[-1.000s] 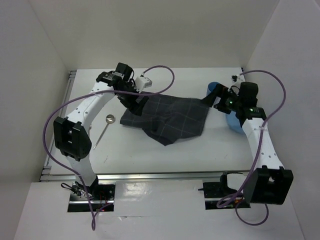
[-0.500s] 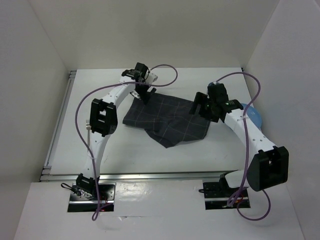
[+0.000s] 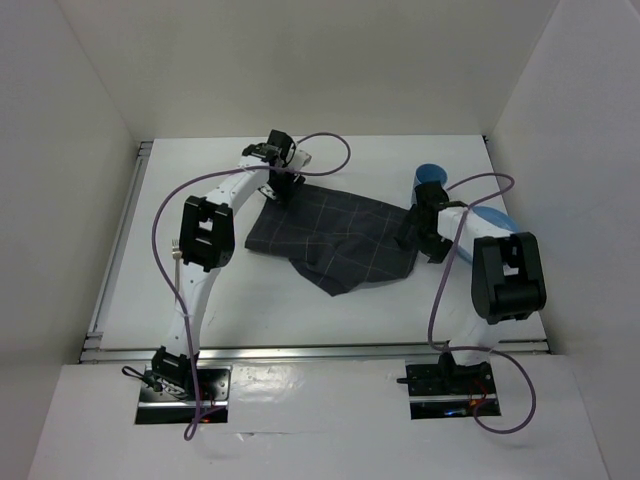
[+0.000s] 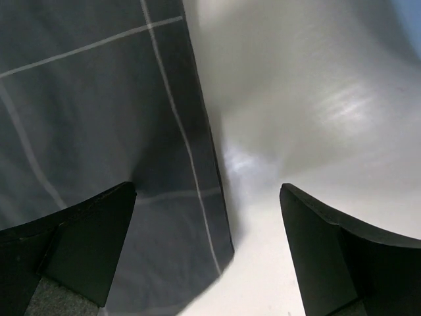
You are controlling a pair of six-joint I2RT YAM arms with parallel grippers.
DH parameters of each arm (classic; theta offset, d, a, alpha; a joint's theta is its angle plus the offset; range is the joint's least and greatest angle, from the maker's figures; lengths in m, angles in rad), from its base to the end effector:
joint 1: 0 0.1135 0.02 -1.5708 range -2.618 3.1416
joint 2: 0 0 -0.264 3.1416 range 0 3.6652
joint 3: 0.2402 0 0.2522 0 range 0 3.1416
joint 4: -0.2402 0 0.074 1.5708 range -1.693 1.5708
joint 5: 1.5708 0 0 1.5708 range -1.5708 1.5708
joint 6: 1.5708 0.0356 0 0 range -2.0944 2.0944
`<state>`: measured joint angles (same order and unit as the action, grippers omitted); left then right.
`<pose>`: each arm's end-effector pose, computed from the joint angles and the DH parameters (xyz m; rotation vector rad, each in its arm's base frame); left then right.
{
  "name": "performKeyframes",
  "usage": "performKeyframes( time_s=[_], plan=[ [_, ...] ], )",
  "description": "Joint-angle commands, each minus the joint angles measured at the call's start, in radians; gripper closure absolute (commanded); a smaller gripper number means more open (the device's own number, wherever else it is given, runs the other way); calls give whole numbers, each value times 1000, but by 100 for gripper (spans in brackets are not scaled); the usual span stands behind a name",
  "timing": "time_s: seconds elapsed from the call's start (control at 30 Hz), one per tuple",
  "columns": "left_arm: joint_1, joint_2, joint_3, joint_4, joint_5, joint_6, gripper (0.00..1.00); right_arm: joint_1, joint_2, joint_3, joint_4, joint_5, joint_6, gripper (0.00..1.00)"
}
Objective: Set the dinner table for one person
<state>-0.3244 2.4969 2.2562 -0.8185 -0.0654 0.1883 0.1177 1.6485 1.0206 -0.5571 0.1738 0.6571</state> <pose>0.5096 -0.1689 0.1765 0.6443 2.5465 0.0390 0.3136 0.0309 0.1803 0.7694 2.6093 -0.0187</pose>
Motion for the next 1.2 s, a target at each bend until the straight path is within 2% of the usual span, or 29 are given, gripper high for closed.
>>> performKeyframes(
  time_s=[0.0,0.03,0.17,0.4,0.47,0.53,0.57,0.6,0.63,0.77,0.8,0.83,0.87,0.9,0.93,1.03,1.17],
  plan=[
    [5,57,-23,-11,62,43,29,5,63,7,123,9,-2,2],
    [14,57,-23,-11,73,43,48,5,98,7,132,9,-2,4],
    [24,25,-78,2,87,30,100,17,135,4,169,-10,-2,8],
    [24,-53,-195,27,87,30,100,53,212,-5,221,20,16,14],
    [24,-79,-224,27,87,30,100,53,221,-5,246,20,16,31],
    [24,-96,-236,36,96,30,100,62,232,-34,286,20,22,53],
    [24,-111,-227,24,96,30,100,62,232,-48,295,32,42,78],
    [24,-125,-216,13,96,17,100,62,218,-63,315,41,56,94],
    [24,-147,-216,13,111,17,100,62,206,-74,315,41,65,100],
    [47,-300,-216,13,153,7,100,71,78,-102,335,41,29,100],
    [47,-361,-216,-8,153,7,100,71,-3,-102,312,41,9,100],
    [47,-430,-239,-17,153,7,100,91,-95,-90,293,53,-16,100],
    [47,-431,-251,-18,153,7,100,105,-96,-79,293,70,-16,100],
    [47,-469,-265,-28,153,7,100,117,-187,-64,280,84,-28,100],
    [47,-545,-282,-28,153,16,100,146,-232,-47,249,95,-52,100],
    [56,-648,-319,-65,153,16,100,178,-378,24,206,127,-88,100],
    [65,-820,-398,-114,144,16,100,214,-509,61,114,139,-117,100]
  ],
)
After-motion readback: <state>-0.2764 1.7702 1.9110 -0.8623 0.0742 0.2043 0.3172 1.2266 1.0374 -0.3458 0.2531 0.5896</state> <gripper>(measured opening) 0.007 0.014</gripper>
